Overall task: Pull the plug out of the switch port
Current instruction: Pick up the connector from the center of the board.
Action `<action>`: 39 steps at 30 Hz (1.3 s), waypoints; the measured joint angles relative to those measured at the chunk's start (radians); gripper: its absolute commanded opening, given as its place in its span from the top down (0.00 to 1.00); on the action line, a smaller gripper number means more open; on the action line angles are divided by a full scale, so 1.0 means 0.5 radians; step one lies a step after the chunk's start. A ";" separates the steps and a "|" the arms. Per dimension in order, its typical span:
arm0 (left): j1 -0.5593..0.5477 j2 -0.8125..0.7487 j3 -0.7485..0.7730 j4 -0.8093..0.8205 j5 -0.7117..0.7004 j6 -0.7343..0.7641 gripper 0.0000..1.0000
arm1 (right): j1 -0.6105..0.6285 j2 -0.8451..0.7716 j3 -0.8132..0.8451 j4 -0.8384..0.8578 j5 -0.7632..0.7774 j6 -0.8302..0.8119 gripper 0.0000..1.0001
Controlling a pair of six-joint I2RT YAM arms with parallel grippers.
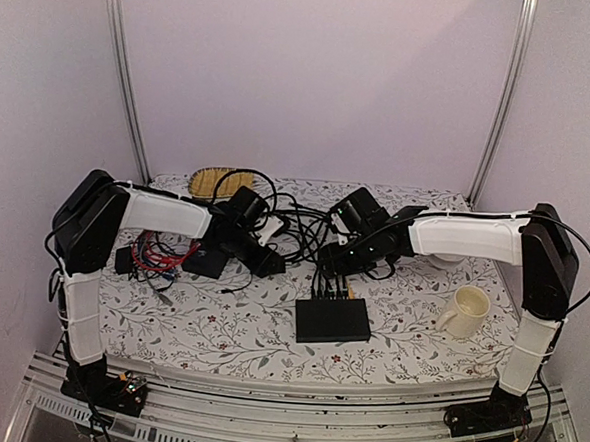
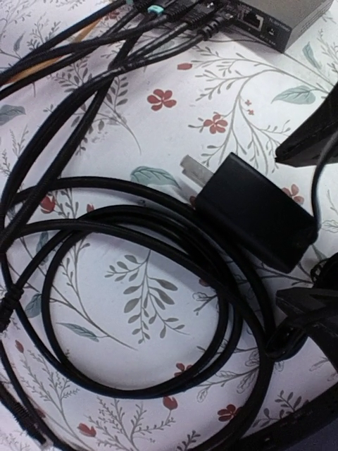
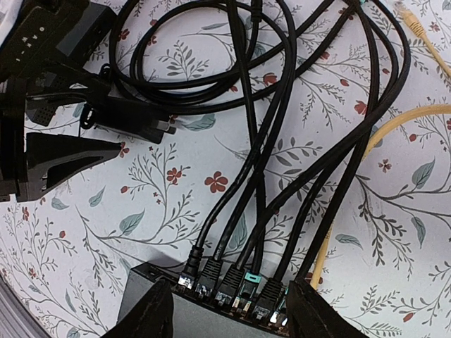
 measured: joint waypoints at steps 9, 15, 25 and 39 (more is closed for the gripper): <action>0.000 0.076 0.061 0.048 0.020 0.089 0.42 | 0.000 0.001 0.017 -0.001 0.001 -0.002 0.44; 0.000 0.111 0.068 0.059 0.016 0.109 0.39 | 0.000 0.002 0.028 -0.002 0.002 -0.001 0.44; 0.000 0.088 -0.049 0.259 -0.047 0.156 0.34 | 0.000 0.002 0.028 -0.003 0.003 -0.001 0.44; 0.000 0.088 -0.046 0.371 0.083 0.262 0.41 | 0.000 0.005 0.032 -0.010 0.003 -0.002 0.44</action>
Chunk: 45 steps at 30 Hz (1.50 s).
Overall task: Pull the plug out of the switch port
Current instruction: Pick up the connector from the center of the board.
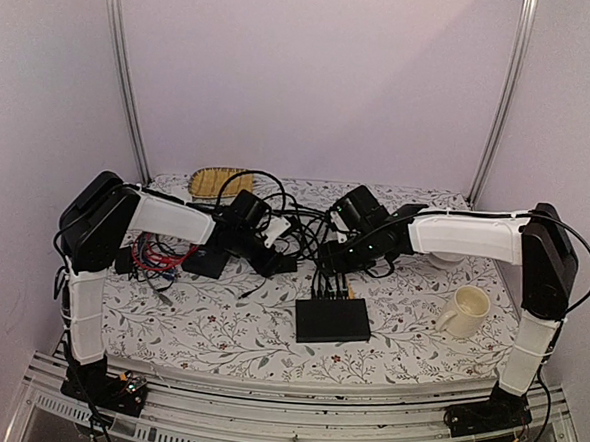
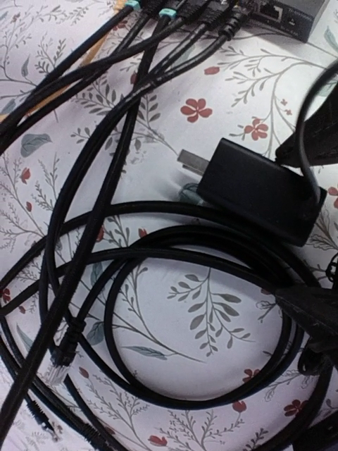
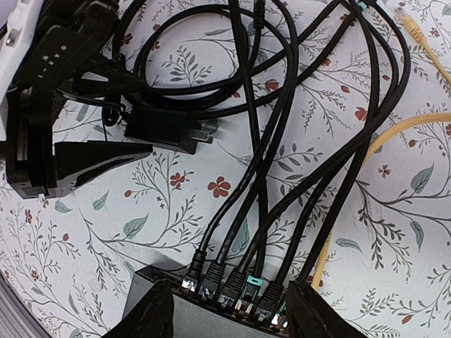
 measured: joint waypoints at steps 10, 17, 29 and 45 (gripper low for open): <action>-0.002 0.058 0.115 -0.008 0.143 0.027 0.53 | 0.000 0.012 0.025 -0.011 0.002 -0.014 0.45; -0.009 0.114 0.147 -0.050 0.194 0.025 0.49 | 0.000 0.012 0.025 -0.018 0.014 -0.016 0.45; -0.022 0.138 0.153 -0.078 0.202 -0.009 0.80 | 0.000 0.011 0.021 -0.026 0.052 -0.014 0.46; -0.050 -0.015 0.103 -0.077 0.142 -0.158 1.00 | 0.000 -0.121 -0.021 -0.047 0.136 0.004 0.48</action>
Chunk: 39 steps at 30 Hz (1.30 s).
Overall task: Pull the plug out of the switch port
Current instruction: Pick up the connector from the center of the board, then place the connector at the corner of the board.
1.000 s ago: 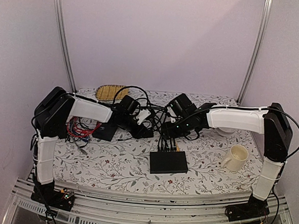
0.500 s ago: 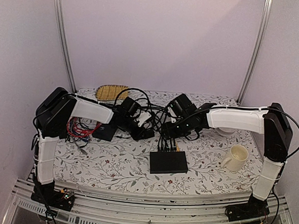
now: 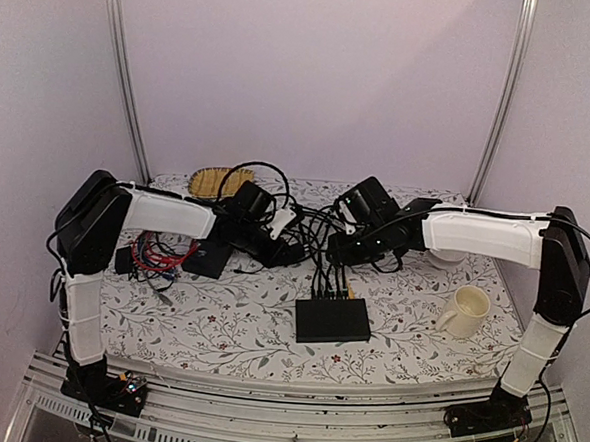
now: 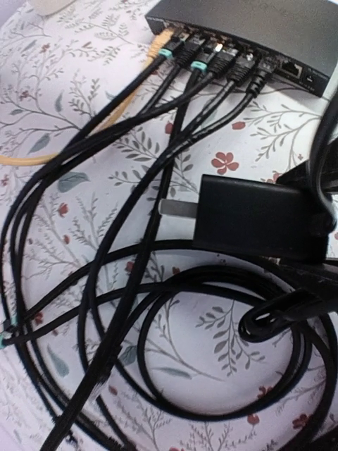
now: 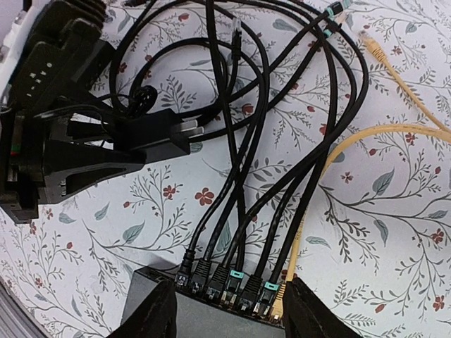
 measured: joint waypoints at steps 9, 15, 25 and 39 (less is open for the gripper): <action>-0.034 -0.316 0.320 -0.242 -0.088 -0.117 1.00 | -0.063 -0.320 -0.042 0.004 0.118 0.098 0.48; -0.135 -0.314 0.896 -0.489 -0.130 -0.132 1.00 | -0.194 -0.578 -0.155 0.031 0.253 0.185 0.49; -0.304 0.033 1.683 -0.571 -0.014 -0.258 1.00 | -0.434 -1.106 -0.620 0.070 0.581 0.430 0.52; -0.625 0.688 1.820 -0.106 0.478 -0.636 1.00 | -0.716 -1.576 -0.954 0.036 0.742 0.584 0.52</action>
